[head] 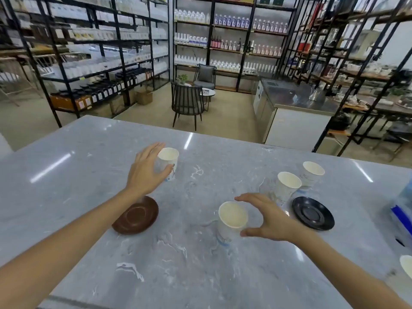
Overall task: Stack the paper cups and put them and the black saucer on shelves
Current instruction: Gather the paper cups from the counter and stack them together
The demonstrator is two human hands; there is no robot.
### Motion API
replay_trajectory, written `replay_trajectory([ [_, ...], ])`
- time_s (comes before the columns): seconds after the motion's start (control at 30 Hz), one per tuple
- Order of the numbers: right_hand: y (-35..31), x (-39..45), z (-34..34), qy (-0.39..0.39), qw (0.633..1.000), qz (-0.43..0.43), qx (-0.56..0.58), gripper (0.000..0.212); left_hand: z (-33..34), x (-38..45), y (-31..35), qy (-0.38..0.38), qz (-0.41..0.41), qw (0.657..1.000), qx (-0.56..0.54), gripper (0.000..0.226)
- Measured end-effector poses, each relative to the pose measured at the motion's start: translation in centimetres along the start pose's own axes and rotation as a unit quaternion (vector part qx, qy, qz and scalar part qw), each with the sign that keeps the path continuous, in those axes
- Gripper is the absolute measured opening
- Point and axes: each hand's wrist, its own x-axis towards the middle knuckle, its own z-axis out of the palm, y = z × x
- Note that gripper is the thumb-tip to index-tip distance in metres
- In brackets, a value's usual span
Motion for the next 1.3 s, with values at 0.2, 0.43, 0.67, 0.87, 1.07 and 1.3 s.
replay_trajectory([
  [0.2, 3.1, 2.9, 1.1, -0.055, 0.998, 0.004, 0.024, 0.066, 4.2, 1.4, -1.5, -0.010, -0.114, 0.992, -0.060, 0.078],
  [0.43, 5.5, 6.4, 1.6, -0.037, 0.998, -0.039, 0.041, 0.032, 8.7, 2.7, -4.6, -0.013, -0.227, 0.969, -0.101, 0.097],
  [0.67, 6.9, 8.2, 2.7, 0.017, 0.998, -0.025, 0.054, 0.029, 12.2, 4.3, -6.6, -0.025, -0.310, 0.937, -0.158, 0.114],
  [0.87, 6.4, 8.3, 3.5, 0.043, 0.997, 0.029, 0.062, 0.030, 14.4, 5.9, -7.5, -0.008, -0.320, 0.913, -0.254, 0.110],
  [1.07, 4.9, 7.7, 4.1, 0.067, 0.993, 0.087, 0.046, 0.030, 16.3, 6.9, -8.8, 0.016, -0.310, 0.910, -0.276, 0.089],
  [1.3, 2.2, 7.1, 5.9, 0.152, 0.974, 0.156, 0.061, 0.024, 15.7, 6.6, -8.8, -0.064, -0.246, 0.933, -0.255, 0.082],
])
